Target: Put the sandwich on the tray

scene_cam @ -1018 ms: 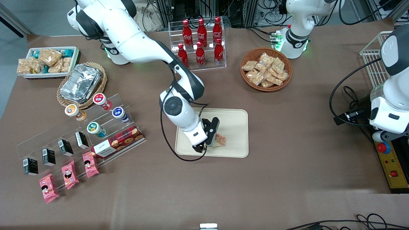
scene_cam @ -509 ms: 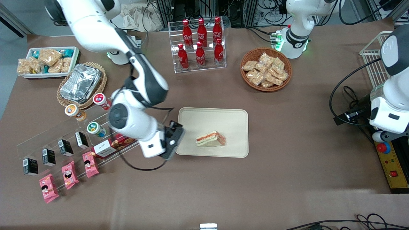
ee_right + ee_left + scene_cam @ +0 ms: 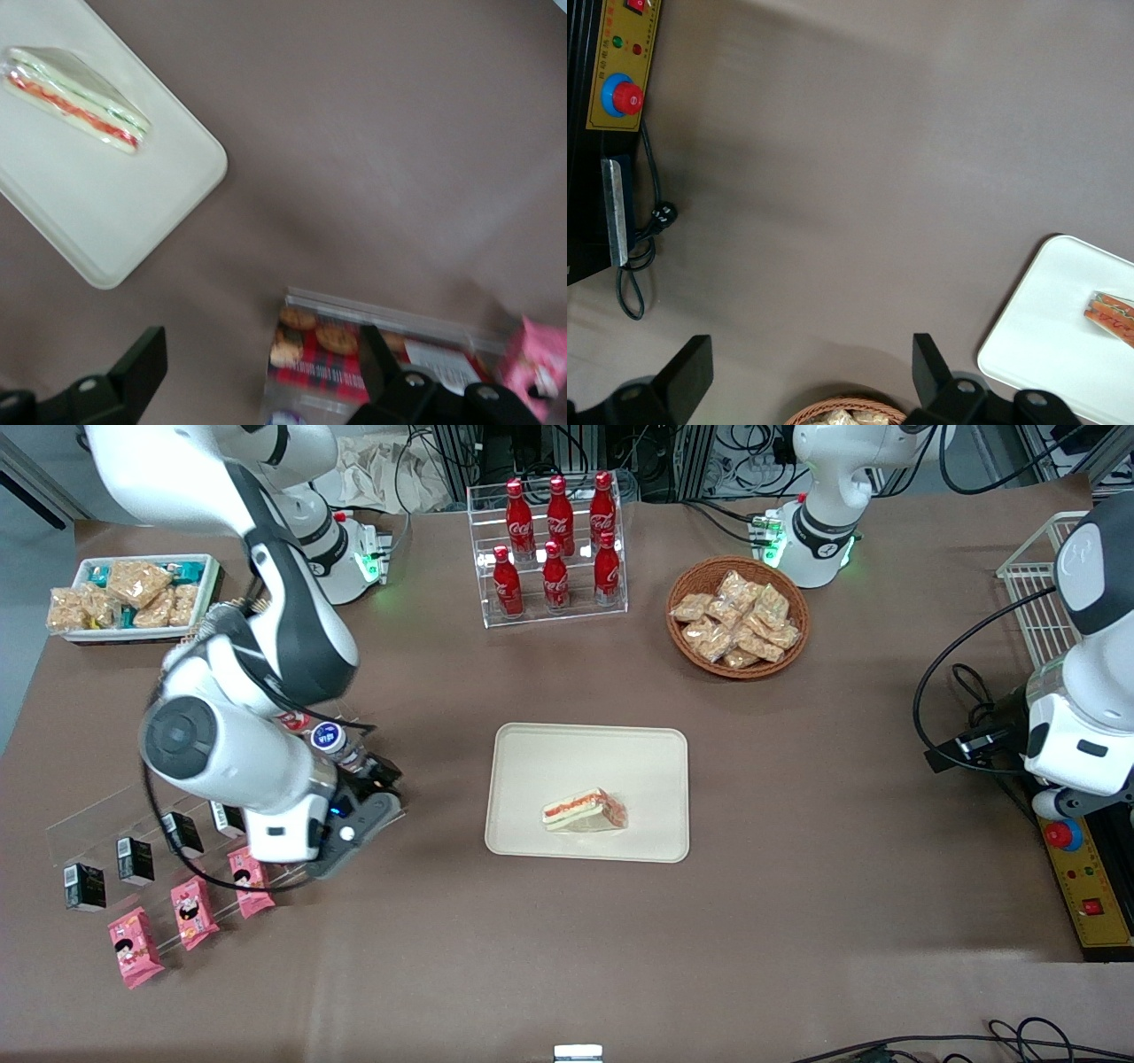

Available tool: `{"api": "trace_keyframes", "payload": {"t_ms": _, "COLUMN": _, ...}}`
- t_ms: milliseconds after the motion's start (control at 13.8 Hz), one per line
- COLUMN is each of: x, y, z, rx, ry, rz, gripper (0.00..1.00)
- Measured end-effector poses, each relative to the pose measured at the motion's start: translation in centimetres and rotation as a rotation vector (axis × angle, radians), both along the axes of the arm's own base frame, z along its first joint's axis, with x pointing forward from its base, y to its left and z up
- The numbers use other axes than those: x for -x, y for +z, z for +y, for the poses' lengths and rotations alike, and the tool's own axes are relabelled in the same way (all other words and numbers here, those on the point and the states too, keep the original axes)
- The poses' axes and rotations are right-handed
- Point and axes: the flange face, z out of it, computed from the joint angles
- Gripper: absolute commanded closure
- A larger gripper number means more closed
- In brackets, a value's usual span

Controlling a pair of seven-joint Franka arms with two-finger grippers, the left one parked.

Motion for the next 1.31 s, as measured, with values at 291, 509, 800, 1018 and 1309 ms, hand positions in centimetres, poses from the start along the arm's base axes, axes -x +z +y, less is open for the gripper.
{"api": "trace_keyframes", "payload": {"t_ms": 291, "x": 0.5, "y": 5.6, "z": -8.7, "rx": 0.086, "ry": -0.174, "rz": -0.04, "gripper": 0.03}}
{"api": "trace_keyframes", "payload": {"t_ms": 509, "x": 0.5, "y": 7.6, "z": -16.8, "rx": 0.094, "ry": -0.333, "rz": -0.057, "gripper": 0.03}}
{"api": "trace_keyframes", "payload": {"t_ms": 800, "x": 2.7, "y": 9.8, "z": -22.9, "rx": 0.118, "ry": -0.511, "rz": -0.008, "gripper": 0.03}}
{"api": "trace_keyframes", "payload": {"t_ms": 1018, "x": 5.7, "y": 11.8, "z": -23.4, "rx": 0.13, "ry": -0.671, "rz": 0.007, "gripper": 0.03}}
{"api": "trace_keyframes", "payload": {"t_ms": 1309, "x": 9.3, "y": 14.2, "z": -24.4, "rx": 0.125, "ry": -0.755, "rz": -0.017, "gripper": 0.03}}
